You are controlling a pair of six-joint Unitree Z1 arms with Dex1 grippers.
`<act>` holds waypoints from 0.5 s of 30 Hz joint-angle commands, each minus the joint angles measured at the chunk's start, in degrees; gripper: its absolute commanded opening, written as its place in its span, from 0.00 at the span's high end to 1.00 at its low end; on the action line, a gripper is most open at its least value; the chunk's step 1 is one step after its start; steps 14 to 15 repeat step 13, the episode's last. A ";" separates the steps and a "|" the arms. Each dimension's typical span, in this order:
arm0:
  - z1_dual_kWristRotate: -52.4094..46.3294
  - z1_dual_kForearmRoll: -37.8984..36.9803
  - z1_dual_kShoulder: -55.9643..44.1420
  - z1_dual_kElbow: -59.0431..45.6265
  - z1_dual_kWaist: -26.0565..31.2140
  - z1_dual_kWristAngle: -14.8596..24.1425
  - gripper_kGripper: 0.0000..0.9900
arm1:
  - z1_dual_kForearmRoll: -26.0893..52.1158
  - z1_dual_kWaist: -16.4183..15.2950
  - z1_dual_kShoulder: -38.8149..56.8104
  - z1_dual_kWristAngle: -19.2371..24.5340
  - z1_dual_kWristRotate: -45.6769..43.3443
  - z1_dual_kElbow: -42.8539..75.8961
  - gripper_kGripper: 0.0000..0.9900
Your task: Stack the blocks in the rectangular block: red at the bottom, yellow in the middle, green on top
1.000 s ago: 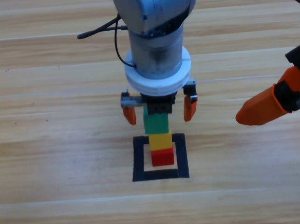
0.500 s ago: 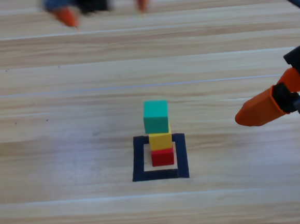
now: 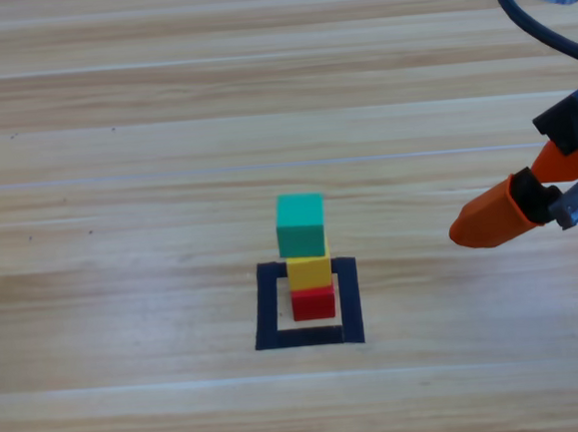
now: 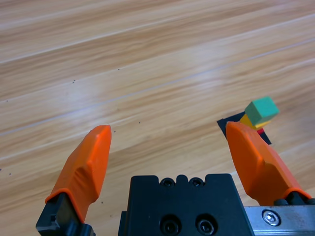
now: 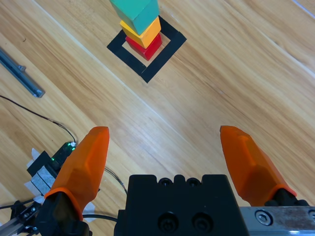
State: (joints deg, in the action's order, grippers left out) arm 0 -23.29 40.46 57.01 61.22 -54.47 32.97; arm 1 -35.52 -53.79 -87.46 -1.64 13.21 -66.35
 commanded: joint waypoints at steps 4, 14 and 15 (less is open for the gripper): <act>10.28 -17.34 -20.80 -23.96 -0.99 -3.79 0.00 | -0.16 1.67 -1.75 0.85 -0.02 0.26 0.00; 11.24 -17.78 -20.98 -24.40 -0.99 -3.88 0.00 | -0.16 1.67 -1.66 0.85 0.06 0.17 0.00; 11.24 -17.78 -20.98 -24.40 -0.99 -3.88 0.00 | -0.16 1.67 -1.66 0.85 0.06 0.17 0.00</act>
